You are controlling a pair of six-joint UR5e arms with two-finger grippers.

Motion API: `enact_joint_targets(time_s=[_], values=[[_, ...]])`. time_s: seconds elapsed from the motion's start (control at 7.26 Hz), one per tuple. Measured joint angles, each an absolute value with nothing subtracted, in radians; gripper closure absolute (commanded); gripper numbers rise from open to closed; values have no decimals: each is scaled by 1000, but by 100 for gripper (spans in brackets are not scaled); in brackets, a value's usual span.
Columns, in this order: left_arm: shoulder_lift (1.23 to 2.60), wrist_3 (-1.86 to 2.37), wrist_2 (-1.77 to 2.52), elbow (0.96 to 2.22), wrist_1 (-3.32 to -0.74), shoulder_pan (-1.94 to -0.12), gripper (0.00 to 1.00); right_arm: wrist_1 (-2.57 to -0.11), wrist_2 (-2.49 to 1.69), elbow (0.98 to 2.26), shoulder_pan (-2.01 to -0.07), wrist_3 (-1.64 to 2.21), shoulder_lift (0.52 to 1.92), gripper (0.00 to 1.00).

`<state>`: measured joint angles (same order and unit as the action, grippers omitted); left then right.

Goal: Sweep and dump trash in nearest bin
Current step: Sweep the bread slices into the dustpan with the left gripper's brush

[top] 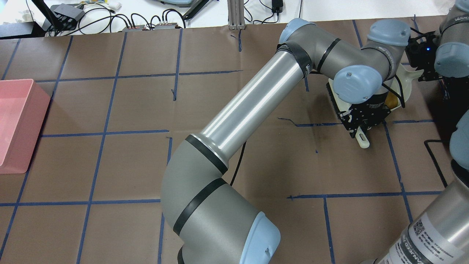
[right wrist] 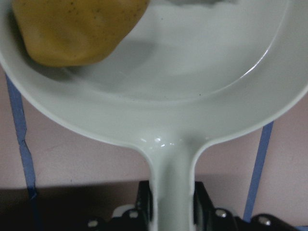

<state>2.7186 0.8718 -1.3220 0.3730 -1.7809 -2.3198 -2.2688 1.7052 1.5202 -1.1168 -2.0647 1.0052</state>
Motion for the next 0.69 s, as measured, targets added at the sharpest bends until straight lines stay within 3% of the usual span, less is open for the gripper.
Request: enact_joint_targets(time_s=[0.69], values=[[2787, 961, -1208, 320, -1666, -2321, 98, -2255, 1708, 1520, -1117, -2063, 1003, 100]])
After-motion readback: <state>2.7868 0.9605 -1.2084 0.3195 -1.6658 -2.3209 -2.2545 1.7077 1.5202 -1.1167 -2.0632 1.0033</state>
